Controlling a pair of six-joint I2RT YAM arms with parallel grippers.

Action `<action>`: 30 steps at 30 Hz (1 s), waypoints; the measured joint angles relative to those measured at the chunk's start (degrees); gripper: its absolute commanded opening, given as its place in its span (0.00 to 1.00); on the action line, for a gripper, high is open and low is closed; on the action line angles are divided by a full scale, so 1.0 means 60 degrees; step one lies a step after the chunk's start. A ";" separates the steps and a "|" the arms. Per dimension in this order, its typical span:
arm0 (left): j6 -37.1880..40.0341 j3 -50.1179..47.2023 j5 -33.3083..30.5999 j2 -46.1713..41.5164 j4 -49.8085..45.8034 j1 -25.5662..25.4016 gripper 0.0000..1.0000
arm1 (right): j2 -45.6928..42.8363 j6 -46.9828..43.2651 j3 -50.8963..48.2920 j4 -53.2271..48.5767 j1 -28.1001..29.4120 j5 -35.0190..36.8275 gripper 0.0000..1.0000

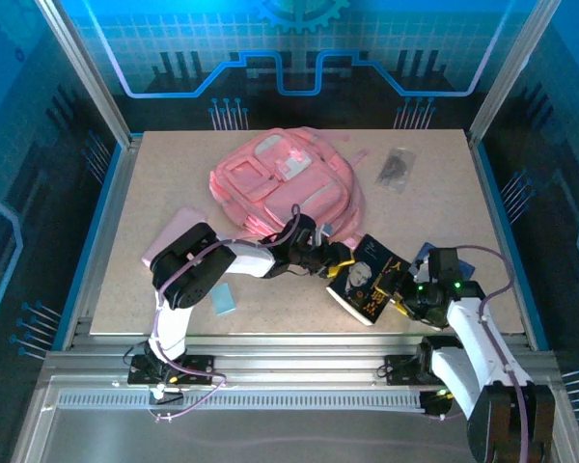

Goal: Pack books, pencil case, and school supplies into a backpack

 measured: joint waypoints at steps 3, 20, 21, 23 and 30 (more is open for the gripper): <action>0.0379 0.0175 0.0000 0.0000 -0.0561 -0.0036 0.26 | 0.0328 0.0215 -0.0266 0.0532 0.0051 0.0007 0.57; 0.1530 0.0911 -0.0200 -0.0277 -0.2044 0.0113 0.00 | 0.2248 0.0452 0.0444 0.1814 0.0933 0.0193 0.78; 0.1537 0.0976 -0.0200 -0.0339 -0.2120 0.0127 0.00 | 0.2229 0.0357 0.0594 0.1763 0.0962 0.0259 0.83; 0.1566 0.1096 -0.0200 -0.0546 -0.2277 0.0219 0.00 | 0.2200 0.0138 0.0980 0.1632 0.0958 0.0350 0.95; 0.1632 0.1468 -0.0503 -0.1902 -0.2594 0.1024 0.00 | 0.2736 -0.0503 0.3526 0.1326 0.0710 0.0113 1.00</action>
